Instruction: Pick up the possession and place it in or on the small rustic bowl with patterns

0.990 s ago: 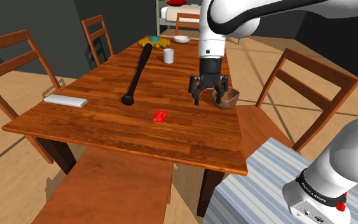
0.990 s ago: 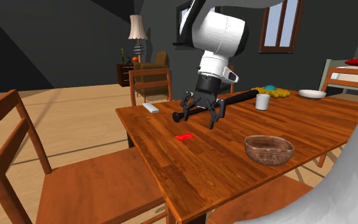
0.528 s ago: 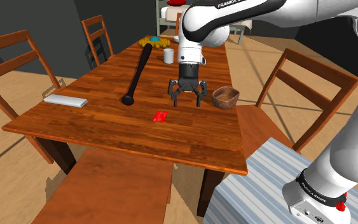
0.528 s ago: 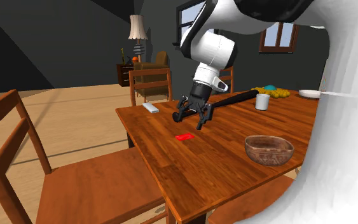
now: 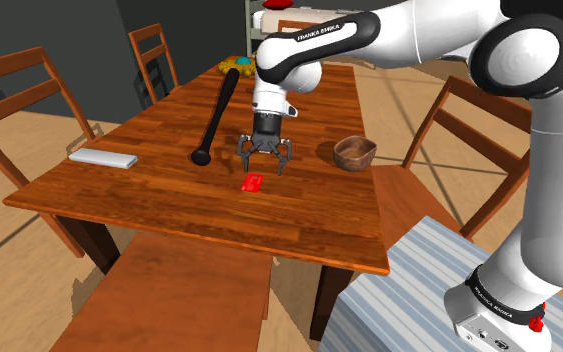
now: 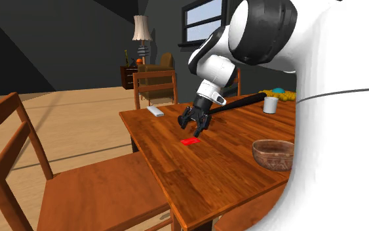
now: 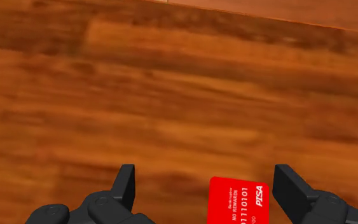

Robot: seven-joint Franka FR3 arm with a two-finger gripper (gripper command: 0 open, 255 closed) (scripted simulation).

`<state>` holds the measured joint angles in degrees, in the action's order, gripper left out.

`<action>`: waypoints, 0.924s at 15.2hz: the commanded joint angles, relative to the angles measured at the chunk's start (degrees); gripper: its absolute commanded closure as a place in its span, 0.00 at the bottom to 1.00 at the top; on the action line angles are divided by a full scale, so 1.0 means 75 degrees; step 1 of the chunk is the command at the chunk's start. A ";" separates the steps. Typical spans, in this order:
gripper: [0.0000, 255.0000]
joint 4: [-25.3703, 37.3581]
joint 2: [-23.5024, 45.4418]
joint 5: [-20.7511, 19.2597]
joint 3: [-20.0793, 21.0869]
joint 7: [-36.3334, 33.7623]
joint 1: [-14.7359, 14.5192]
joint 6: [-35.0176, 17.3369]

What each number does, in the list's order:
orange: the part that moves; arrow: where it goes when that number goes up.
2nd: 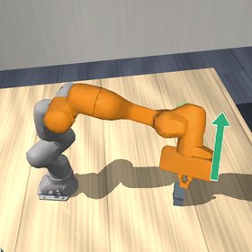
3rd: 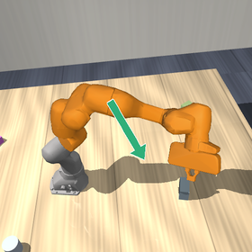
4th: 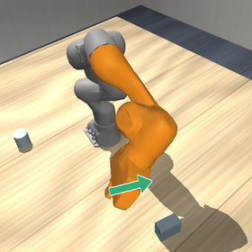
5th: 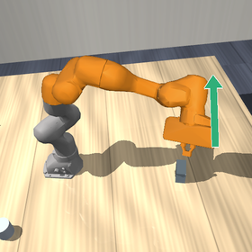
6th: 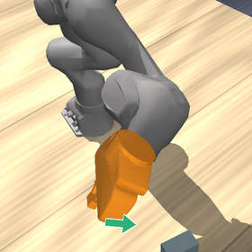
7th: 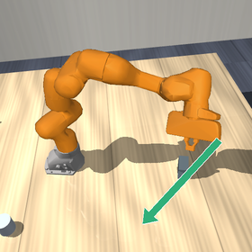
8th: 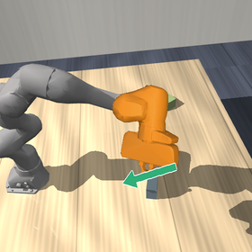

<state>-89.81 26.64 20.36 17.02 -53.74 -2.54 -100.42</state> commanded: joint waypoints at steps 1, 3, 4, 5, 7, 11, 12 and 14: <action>0.00 0.0843 0.0751 0.0027 -0.0069 -0.0426 -0.0089 0.0095; 0.00 0.1586 0.1409 0.0079 -0.0136 -0.0786 -0.0163 0.0177; 0.00 0.1484 0.1401 0.0090 -0.0130 -0.0773 -0.0183 0.0078; 0.00 0.1384 0.1395 0.0101 -0.0124 -0.0759 -0.0201 -0.0021; 0.00 0.1195 0.1389 0.0122 -0.0111 -0.0734 -0.0240 -0.0215; 0.00 0.0884 0.1396 0.0159 -0.0087 -0.0693 -0.0312 -0.0554; 0.00 0.0883 0.1396 0.0159 -0.0087 -0.0693 -0.0312 -0.0554; 0.00 0.0884 0.1396 0.0159 -0.0087 -0.0693 -0.0312 -0.0554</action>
<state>-83.11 37.13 21.54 16.37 -58.96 -4.88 -104.50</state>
